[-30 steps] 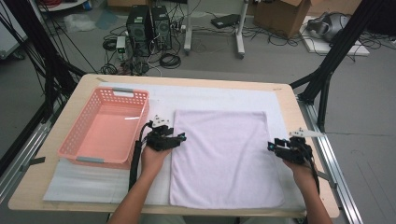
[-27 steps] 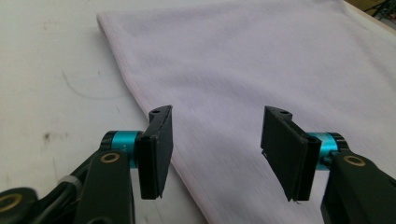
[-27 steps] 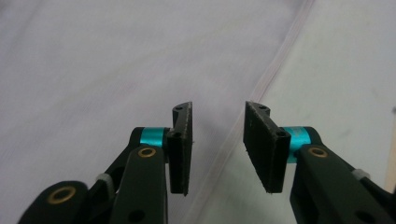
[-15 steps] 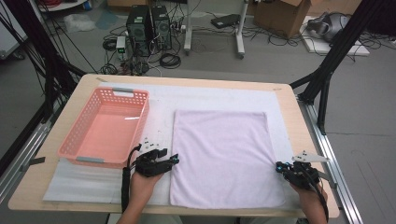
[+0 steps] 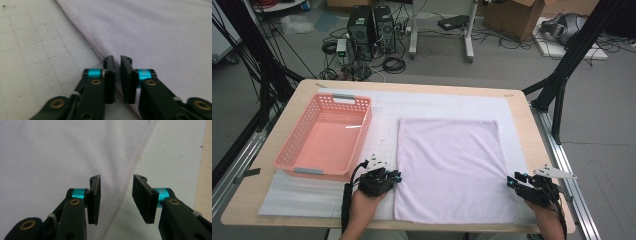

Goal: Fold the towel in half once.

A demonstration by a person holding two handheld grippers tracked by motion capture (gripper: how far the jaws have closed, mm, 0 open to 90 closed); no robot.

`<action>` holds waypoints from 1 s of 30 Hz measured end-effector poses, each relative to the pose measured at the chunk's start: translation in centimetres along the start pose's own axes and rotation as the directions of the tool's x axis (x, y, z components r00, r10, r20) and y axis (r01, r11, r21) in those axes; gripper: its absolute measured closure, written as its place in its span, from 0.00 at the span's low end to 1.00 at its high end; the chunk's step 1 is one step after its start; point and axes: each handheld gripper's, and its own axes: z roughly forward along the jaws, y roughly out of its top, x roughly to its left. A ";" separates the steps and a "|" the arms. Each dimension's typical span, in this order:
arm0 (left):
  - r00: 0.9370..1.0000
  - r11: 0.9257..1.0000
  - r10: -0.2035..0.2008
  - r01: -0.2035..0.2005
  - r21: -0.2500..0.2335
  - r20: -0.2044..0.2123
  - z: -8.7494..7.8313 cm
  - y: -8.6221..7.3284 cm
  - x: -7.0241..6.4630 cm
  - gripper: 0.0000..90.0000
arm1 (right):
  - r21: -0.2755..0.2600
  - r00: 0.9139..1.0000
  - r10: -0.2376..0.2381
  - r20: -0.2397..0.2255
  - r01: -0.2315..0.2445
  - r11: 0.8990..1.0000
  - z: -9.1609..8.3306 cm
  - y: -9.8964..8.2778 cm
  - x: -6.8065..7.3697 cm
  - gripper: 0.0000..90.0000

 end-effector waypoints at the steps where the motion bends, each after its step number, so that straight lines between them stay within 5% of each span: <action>1: 1.000 1.000 0.008 -0.008 0.000 -0.012 -0.2 0.0 -0.1 0.94 | 0.009 1.000 -0.010 0.005 0.010 1.000 0.2 0.0 0.1 0.64; 6: 0.999 1.000 -0.009 0.008 -0.023 -0.040 -0.9 -0.2 0.4 0.92 | 0.007 1.000 -0.030 0.004 0.030 1.000 0.2 0.0 0.2 0.61; 10: 0.999 0.995 -0.033 0.033 -0.090 -0.001 -1.1 -0.3 1.1 0.62 | -0.035 1.000 -0.031 0.000 0.031 0.999 -0.3 0.3 -0.1 0.54; 17: 0.998 0.967 0.029 -0.015 -0.256 0.048 -1.6 0.5 1.1 0.36 | -0.098 0.998 -0.062 -0.008 0.061 0.993 -0.5 0.9 0.0 0.42; 23: 0.996 0.946 0.036 -0.007 -0.325 0.084 -2.0 1.0 1.2 0.23 | -0.126 0.998 -0.062 0.013 0.063 0.990 -0.8 1.1 -0.1 0.32; 30: 0.993 0.944 0.050 -0.013 -0.329 0.104 -2.0 1.2 1.3 0.21 | -0.125 0.998 -0.063 0.013 0.064 0.990 -0.8 1.1 -0.4 0.31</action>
